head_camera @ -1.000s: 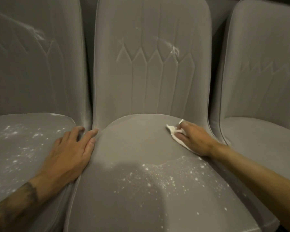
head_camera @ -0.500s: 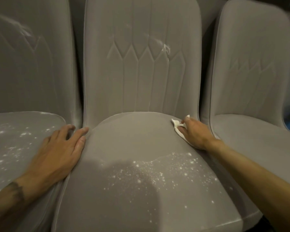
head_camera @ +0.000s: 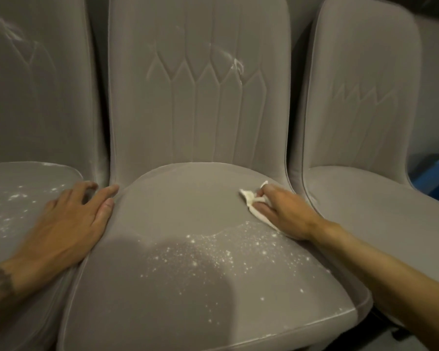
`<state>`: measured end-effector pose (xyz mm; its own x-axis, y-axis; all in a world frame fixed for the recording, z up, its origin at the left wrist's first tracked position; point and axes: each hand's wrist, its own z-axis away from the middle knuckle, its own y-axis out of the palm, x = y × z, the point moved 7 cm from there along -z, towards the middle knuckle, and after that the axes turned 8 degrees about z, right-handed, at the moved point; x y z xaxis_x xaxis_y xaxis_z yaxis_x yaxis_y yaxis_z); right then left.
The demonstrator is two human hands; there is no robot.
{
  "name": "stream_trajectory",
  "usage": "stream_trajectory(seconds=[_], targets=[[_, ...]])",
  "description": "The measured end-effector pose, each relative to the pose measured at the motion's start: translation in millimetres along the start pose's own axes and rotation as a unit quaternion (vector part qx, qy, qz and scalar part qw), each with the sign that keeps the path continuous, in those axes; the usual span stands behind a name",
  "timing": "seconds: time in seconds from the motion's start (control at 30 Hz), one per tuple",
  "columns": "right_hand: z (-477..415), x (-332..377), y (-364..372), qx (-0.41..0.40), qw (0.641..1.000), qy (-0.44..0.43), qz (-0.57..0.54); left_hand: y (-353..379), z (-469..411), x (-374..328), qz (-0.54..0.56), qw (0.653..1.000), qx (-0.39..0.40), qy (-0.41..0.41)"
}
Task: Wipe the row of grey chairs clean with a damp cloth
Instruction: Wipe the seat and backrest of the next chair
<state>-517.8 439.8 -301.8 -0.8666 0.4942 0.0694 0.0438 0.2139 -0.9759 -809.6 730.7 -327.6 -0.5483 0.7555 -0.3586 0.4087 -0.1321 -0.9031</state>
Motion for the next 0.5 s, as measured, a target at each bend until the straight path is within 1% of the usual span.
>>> stream_trajectory(seconds=[0.03, 0.07, 0.1, 0.2, 0.23, 0.27, 0.33, 0.4, 0.43, 0.47, 0.5], targets=[[6.9, -0.2, -0.8, 0.018, 1.0, -0.023, -0.011, 0.8, -0.2, 1.1, -0.003, 1.0, 0.002, 0.001], [7.8, -6.5, -2.9, 0.029, 0.999, -0.028, -0.018, 1.4, -0.8, 2.0, -0.005, 1.0, 0.003, 0.002], [4.5, -16.1, -5.8, 0.033, 0.999, -0.011, -0.016, 1.7, -1.1, 2.2, -0.008, 1.0, 0.002, 0.003], [-14.7, -42.3, -12.3, 0.018, 0.994, 0.107, 0.023, 1.2, 0.1, 1.3, -0.006, 1.0, -0.005, 0.004], [-18.6, -37.7, -11.6, 0.004, 0.993, 0.117, 0.027, 0.7, 0.2, 1.2, -0.004, 1.0, -0.006, 0.004], [-18.4, -28.1, -9.6, -0.01, 0.994, 0.109, 0.021, 0.0, -0.1, 0.4, -0.003, 1.0, -0.006, 0.005], [-3.9, -7.0, -2.7, -0.015, 0.999, 0.052, -0.004, -0.5, 0.4, -2.3, 0.002, 1.0, -0.005, 0.007], [11.8, 1.7, 0.3, 0.015, 1.0, -0.005, -0.019, -1.0, 0.6, -2.8, 0.005, 1.0, -0.006, 0.008], [10.7, -2.4, -0.6, 0.034, 0.999, -0.009, -0.025, -1.8, 0.8, -2.4, 0.009, 1.0, -0.003, 0.003], [5.1, -9.6, -2.0, 0.045, 0.999, 0.005, -0.025, -2.7, 1.1, -2.8, 0.014, 1.0, 0.001, -0.001], [-2.3, -19.5, -3.1, 0.043, 0.998, 0.039, -0.018, -3.2, 1.5, -4.7, 0.018, 1.0, 0.002, -0.001]])
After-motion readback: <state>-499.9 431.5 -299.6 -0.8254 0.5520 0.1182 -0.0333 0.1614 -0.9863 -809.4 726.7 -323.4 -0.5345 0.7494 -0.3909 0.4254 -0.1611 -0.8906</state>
